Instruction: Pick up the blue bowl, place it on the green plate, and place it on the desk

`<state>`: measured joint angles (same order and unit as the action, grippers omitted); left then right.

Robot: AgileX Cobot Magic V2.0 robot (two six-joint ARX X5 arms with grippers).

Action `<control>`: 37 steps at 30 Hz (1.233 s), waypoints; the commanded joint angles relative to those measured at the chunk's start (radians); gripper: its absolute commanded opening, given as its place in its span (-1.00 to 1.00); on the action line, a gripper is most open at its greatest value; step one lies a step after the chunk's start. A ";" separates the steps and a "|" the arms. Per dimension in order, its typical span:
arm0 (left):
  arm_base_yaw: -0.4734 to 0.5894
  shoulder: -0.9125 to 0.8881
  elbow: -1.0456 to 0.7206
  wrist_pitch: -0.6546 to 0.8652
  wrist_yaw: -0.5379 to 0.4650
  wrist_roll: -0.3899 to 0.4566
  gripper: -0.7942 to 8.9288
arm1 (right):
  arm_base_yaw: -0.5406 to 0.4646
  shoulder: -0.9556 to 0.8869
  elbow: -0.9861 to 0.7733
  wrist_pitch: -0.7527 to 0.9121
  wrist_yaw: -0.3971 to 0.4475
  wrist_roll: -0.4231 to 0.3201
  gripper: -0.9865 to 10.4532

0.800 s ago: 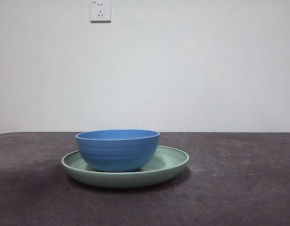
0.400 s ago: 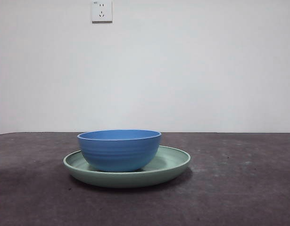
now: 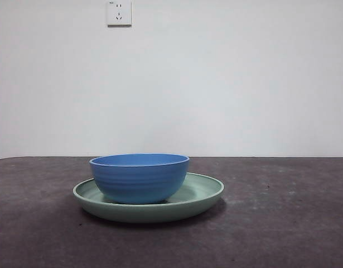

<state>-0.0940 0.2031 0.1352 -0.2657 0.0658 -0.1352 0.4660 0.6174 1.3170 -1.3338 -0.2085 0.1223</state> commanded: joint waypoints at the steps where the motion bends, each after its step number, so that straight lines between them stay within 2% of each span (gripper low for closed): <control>1: 0.008 -0.051 -0.060 0.020 -0.010 0.018 -0.78 | 0.008 0.006 0.013 -0.027 0.000 0.001 -0.78; 5: 0.010 -0.109 -0.105 0.035 -0.016 0.018 -0.78 | 0.008 0.006 0.013 -0.028 0.000 0.001 -0.78; 8: 0.014 -0.156 -0.124 0.090 -0.077 0.018 -0.78 | 0.008 0.006 0.013 -0.027 0.000 0.001 -0.78; 11: 0.039 -0.200 -0.124 0.076 -0.100 0.020 -0.78 | 0.008 0.006 0.013 -0.027 0.000 0.001 -0.78; 16: 0.062 -0.200 -0.124 0.077 -0.101 0.029 -0.78 | 0.008 0.006 0.013 -0.028 0.000 0.001 -0.78; 20: 0.060 -0.200 -0.124 0.076 -0.080 -0.006 -0.78 | 0.008 0.006 0.013 -0.028 0.000 0.001 -0.78; 37: 0.061 -0.200 -0.124 0.077 -0.081 -0.006 -0.78 | 0.008 0.006 0.013 -0.028 0.000 0.001 -0.78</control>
<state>-0.0330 0.0048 0.0322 -0.1825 -0.0204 -0.1333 0.4660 0.6174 1.3170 -1.3338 -0.2089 0.1223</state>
